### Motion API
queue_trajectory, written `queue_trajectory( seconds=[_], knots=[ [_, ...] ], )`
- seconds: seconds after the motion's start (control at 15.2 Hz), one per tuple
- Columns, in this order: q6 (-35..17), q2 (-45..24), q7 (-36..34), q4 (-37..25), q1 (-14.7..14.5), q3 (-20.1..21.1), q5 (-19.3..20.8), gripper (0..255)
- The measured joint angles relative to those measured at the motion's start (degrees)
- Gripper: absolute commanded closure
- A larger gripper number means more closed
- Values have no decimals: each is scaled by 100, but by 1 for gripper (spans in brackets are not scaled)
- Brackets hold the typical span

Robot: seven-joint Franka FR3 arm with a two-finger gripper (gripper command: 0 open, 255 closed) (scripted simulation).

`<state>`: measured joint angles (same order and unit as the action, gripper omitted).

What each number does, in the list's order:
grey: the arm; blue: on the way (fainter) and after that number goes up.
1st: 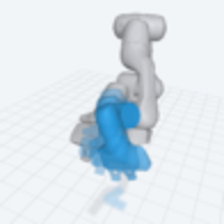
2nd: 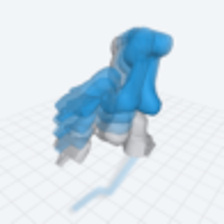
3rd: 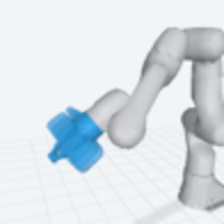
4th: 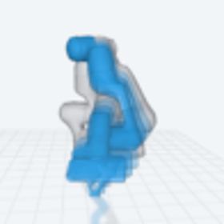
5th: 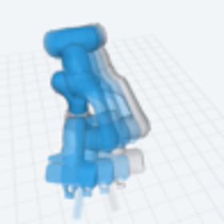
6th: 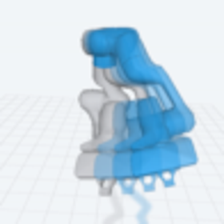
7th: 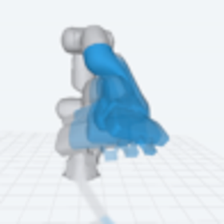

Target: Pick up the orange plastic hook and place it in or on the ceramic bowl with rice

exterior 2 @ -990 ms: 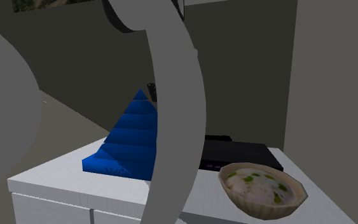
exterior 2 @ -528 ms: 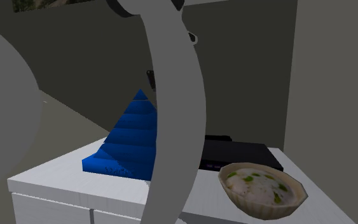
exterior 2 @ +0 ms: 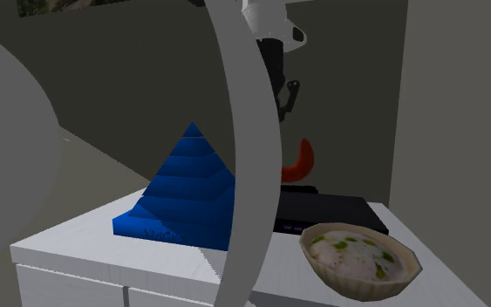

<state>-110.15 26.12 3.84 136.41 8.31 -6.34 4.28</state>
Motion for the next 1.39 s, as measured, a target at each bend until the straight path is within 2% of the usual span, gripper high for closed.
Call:
queue_trajectory(
  seconds=[0.66, 0.86, 1.39],
  knots=[
    [314, 242, 1364, -175, 597, -1024, 520, 255],
    [222, 249, 1486, -86, 653, -1129, 578, 255],
    [-424, 99, 1499, 411, 677, -1233, 631, 255]
  ],
)
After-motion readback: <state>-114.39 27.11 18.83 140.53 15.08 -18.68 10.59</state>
